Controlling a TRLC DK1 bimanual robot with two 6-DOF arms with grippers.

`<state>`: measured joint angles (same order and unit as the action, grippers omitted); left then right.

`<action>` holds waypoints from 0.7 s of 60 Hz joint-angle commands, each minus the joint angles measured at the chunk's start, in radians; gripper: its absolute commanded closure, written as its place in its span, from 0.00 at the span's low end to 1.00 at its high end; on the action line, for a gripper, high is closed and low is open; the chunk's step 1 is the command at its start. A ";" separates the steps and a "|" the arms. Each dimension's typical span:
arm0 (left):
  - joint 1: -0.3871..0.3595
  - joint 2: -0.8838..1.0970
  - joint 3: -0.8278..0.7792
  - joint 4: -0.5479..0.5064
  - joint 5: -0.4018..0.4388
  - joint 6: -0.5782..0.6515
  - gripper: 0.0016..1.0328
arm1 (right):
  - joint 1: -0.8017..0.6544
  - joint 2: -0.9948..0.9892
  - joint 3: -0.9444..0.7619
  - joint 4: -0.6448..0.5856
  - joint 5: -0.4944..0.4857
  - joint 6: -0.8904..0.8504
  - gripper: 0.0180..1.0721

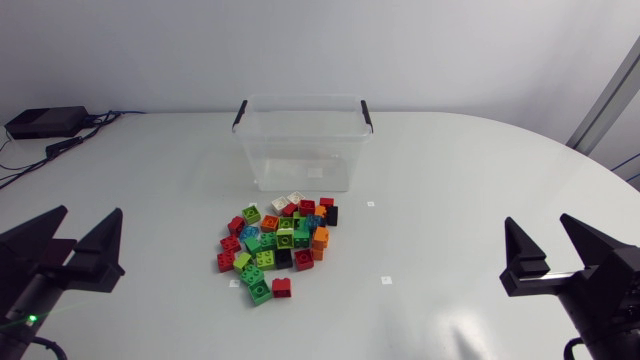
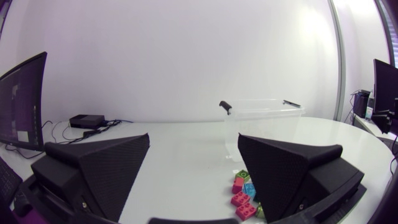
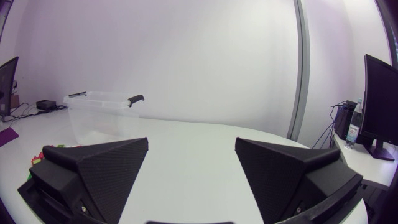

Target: Place the duplo bricks in the container

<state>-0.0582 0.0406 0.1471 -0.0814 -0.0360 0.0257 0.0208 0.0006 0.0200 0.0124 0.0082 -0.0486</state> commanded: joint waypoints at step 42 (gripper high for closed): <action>-0.172 0.961 0.582 -0.363 -0.038 0.014 0.04 | 0.162 0.331 0.186 0.075 0.115 0.009 0.05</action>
<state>-0.2096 0.9249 0.6807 -0.4179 -0.0662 0.0265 0.1459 0.2874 0.1692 0.0715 0.0952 -0.0486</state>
